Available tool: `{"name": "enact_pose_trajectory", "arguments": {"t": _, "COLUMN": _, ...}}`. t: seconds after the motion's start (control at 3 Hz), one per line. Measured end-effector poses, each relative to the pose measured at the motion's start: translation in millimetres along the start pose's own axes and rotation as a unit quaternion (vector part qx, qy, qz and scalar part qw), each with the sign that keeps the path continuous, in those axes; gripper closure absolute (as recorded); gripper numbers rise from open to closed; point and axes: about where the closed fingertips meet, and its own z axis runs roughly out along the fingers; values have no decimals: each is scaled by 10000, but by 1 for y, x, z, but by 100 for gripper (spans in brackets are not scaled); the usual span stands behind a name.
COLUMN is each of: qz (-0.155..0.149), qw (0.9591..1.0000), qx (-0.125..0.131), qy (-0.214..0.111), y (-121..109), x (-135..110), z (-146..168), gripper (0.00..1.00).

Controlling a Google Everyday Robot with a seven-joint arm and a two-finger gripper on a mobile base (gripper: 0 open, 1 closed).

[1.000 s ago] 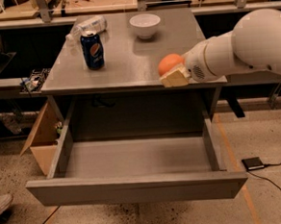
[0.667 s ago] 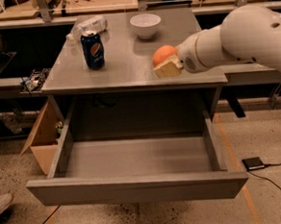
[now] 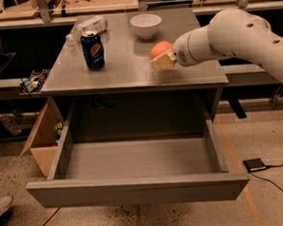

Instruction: Pick orange from top drawer and place on counter

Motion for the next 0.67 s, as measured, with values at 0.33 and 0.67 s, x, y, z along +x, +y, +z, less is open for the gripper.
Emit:
{"name": "enact_pose_trajectory", "arguments": {"t": 0.33, "qz": 277, "qw": 9996, "qx": 15, "qy": 7, "y": -19, "x": 7, "z": 23, "gripper": 100}}
{"name": "enact_pose_trajectory", "arguments": {"t": 0.67, "qz": 492, "qw": 9988, "qx": -6, "qy": 46, "y": -33, "x": 17, "z": 40, "gripper": 100}}
